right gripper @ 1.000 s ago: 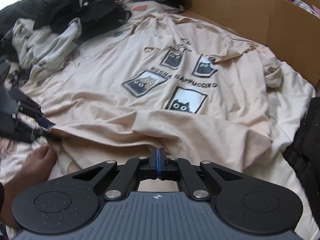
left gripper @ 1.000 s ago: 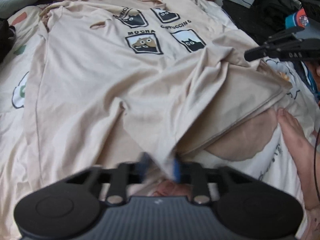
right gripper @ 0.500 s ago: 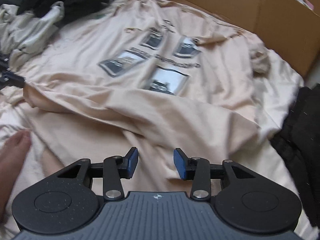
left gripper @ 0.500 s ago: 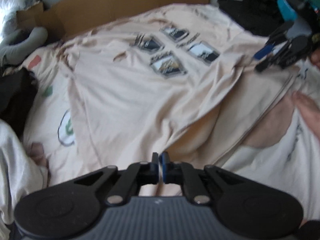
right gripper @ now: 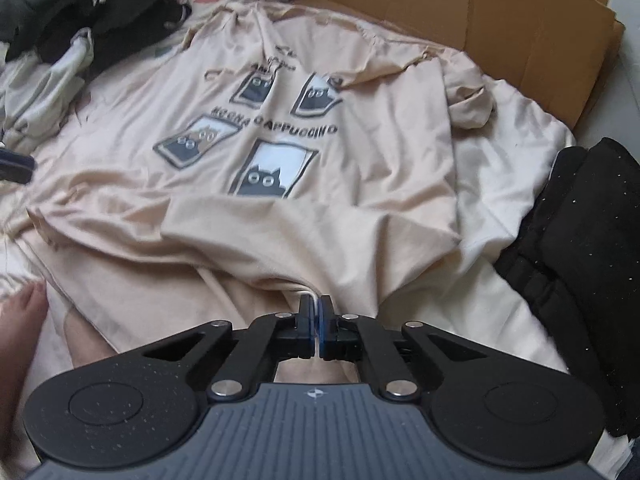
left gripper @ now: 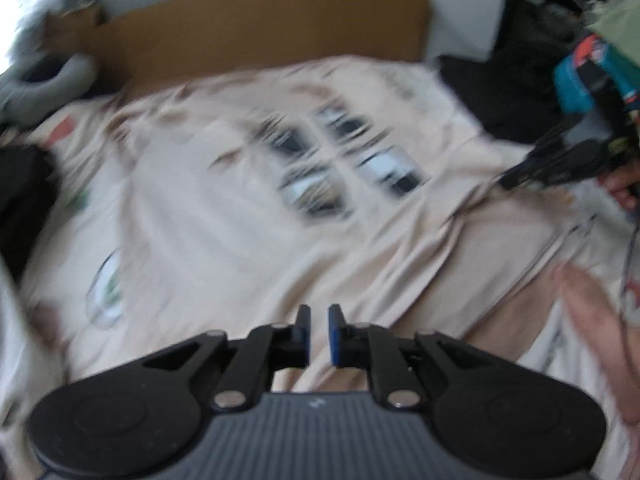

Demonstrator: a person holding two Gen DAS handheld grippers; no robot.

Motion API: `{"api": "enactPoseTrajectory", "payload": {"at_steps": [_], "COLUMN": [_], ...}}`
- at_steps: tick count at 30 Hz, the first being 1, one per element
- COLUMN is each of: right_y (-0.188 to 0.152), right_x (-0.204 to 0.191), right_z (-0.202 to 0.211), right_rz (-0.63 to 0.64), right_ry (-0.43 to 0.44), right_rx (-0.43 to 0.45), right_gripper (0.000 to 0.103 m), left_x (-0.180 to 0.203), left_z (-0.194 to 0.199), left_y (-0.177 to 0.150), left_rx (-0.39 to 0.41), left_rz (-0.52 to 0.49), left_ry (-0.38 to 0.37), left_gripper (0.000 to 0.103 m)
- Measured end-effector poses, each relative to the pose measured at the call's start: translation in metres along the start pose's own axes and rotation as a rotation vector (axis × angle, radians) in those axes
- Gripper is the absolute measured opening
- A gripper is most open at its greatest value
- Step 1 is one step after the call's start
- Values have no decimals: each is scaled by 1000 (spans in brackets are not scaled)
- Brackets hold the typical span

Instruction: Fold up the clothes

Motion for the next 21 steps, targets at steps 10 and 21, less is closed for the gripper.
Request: {"api": "enactPoseTrajectory", "payload": {"at_steps": [10,21], "right_y": [11,16], "right_x": [37,49], "right_z": [7,-11], "right_rz": [-145,-190], "right_ry": [0,23], "right_rx": [42,46], "right_gripper": [0,0], "left_x": [94,119], "left_z": [-66,-124], "left_y": [30,42], "left_rx": [40,28], "left_rz": [-251,-370], "left_ry": [-271,-282], "left_gripper": [11,26]}}
Point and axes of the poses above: each gripper's, at about its wrist camera, not at the fingertips, and z roughly against the way its jaws point, x to its right, y to its top, the point moved 3 cm from there along -z, roughly the way its jaws point, and after that the axes turned 6 degrees about z, right-handed, at the moved point
